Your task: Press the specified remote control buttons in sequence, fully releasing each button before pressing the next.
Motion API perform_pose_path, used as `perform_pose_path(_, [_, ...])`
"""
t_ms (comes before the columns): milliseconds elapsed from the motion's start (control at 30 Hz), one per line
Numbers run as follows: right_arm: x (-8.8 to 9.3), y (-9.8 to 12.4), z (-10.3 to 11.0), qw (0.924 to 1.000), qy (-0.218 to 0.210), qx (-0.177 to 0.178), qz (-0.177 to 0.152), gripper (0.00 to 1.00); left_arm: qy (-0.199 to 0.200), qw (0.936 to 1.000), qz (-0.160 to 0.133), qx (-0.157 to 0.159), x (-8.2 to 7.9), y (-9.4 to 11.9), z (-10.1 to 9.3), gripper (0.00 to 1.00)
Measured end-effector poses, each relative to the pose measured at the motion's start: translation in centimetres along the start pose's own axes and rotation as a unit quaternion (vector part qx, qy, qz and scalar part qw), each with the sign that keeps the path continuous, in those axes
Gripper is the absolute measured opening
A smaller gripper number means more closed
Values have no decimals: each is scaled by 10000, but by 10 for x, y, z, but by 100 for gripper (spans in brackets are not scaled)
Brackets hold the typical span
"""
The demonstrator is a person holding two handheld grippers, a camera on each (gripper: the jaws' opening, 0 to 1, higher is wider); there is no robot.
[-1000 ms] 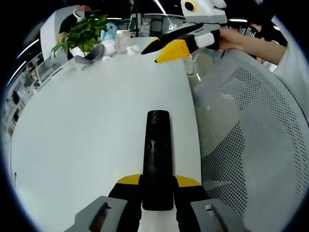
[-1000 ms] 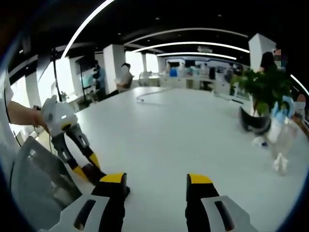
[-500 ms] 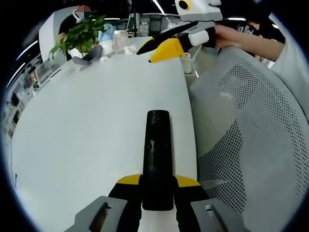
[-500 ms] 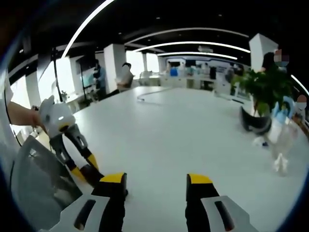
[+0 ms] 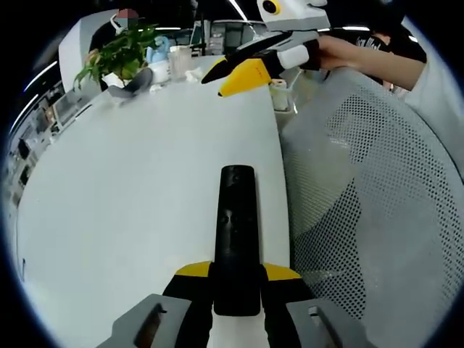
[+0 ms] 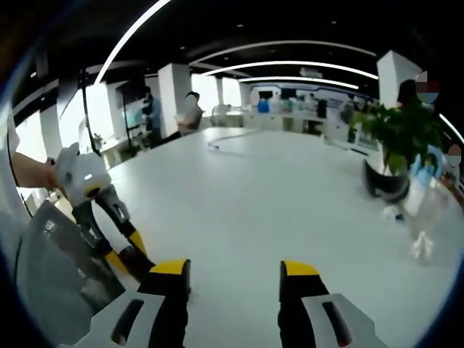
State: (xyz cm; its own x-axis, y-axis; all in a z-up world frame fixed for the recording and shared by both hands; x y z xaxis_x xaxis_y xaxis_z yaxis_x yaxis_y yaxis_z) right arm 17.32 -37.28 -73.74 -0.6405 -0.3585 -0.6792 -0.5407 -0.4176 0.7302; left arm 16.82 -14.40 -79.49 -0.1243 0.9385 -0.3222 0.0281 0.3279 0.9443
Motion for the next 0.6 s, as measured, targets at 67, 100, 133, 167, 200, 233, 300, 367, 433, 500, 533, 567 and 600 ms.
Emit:
perform_pose_path(67, [0,0,0,10000,-1,-2,2,47,4,10000,-5,0,0,0,-1,24])
perform_pose_path(100, [0,0,0,10000,0,-4,4,47,-2,10000,-4,5,0,0,-1,24])
perform_pose_path(133, [0,0,0,10000,1,-7,4,47,-11,10000,-1,6,0,0,-2,24])
perform_pose_path(167, [0,0,0,10000,3,-15,6,47,-26,10000,13,13,0,0,-2,24])
perform_pose_path(200, [0,0,1,10000,9,-17,10,47,-43,10000,24,13,0,0,-2,24])
perform_pose_path(233, [0,0,1,10000,16,-17,16,47,-52,10000,35,13,0,0,-2,24])
perform_pose_path(300, [0,0,1,10000,28,-15,20,47,-74,10000,56,11,0,0,-3,24])
perform_pose_path(367, [0,0,1,10000,20,-17,13,46,-81,9999,62,12,0,0,-3,24])
perform_pose_path(433, [0,0,1,10000,19,-26,22,46,-92,9999,61,18,0,0,-4,24])
perform_pose_path(500, [0,-1,1,10000,41,-28,35,46,-103,9999,62,24,0,0,-4,24])
perform_pose_path(533, [0,-1,2,10000,49,-28,39,46,-107,9999,64,27,0,0,-4,24])
perform_pose_path(567, [0,-1,2,10000,53,-35,43,46,-117,9999,67,30,0,0,-4,24])
perform_pose_path(600, [1,-1,2,10000,53,-37,45,46,-132,9999,71,30,0,0,-5,24])
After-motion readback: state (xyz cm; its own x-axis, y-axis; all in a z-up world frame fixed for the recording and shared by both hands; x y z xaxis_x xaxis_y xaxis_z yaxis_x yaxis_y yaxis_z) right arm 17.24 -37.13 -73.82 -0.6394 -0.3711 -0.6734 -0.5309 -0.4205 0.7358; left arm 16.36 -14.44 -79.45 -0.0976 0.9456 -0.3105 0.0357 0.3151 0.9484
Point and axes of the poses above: the point that each gripper's makers call its tool centre point, and the gripper's own axes: y roughly backward along the fingers, z roughly to its left, x roughly out of its underside, the point moved 8 cm from there along y, roughly backward along the fingers, and after that the axes turned 15 degrees about z, right-handed, at the moved point
